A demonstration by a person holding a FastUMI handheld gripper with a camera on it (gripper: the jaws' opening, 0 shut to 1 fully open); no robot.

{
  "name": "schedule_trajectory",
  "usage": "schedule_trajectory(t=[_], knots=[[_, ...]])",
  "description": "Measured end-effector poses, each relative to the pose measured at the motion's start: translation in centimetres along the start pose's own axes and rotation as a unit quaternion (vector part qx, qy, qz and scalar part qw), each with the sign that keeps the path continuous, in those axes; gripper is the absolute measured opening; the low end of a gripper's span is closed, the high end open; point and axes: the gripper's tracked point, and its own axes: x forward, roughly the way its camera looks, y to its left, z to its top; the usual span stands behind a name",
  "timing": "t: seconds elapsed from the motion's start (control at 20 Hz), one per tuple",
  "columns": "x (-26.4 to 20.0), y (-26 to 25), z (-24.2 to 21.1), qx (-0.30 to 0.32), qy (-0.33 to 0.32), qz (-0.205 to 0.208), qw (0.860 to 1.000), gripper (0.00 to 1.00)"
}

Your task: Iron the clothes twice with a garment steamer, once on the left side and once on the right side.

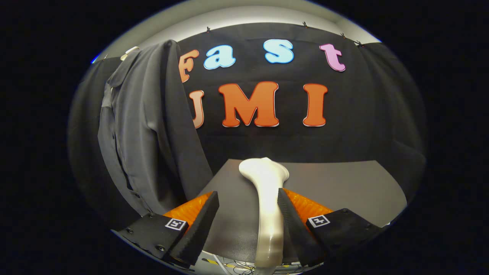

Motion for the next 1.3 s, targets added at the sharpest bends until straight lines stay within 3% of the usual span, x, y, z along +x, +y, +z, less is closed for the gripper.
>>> schedule_trajectory(t=[0.4, 0.55, 0.7, 0.75, 0.85, 1.1, 1.3], knots=[[1.5, -3.1, -3.7, 0.026, 0.059, -0.04, 0.997, 0.99], [1.4, -3.3, -4.1, 0.034, 0.059, -0.05, 0.996, 0.86], [1.1, -2.3, -3.9, 0.022, 0.055, -0.033, 0.998, 0.69], [1.3, -2.3, -4.1, 0.032, 0.05, -0.028, 0.998, 0.67], [0.7, -1.4, -4.3, 0.04, 0.043, -0.003, 0.998, 0.5], [-1.0, -0.8, -3.7, 0.001, -0.008, -0.001, 1.0, 0.46], [-2.5, -1.4, -2.5, 0.026, -0.066, -0.01, 0.997, 0.43]])
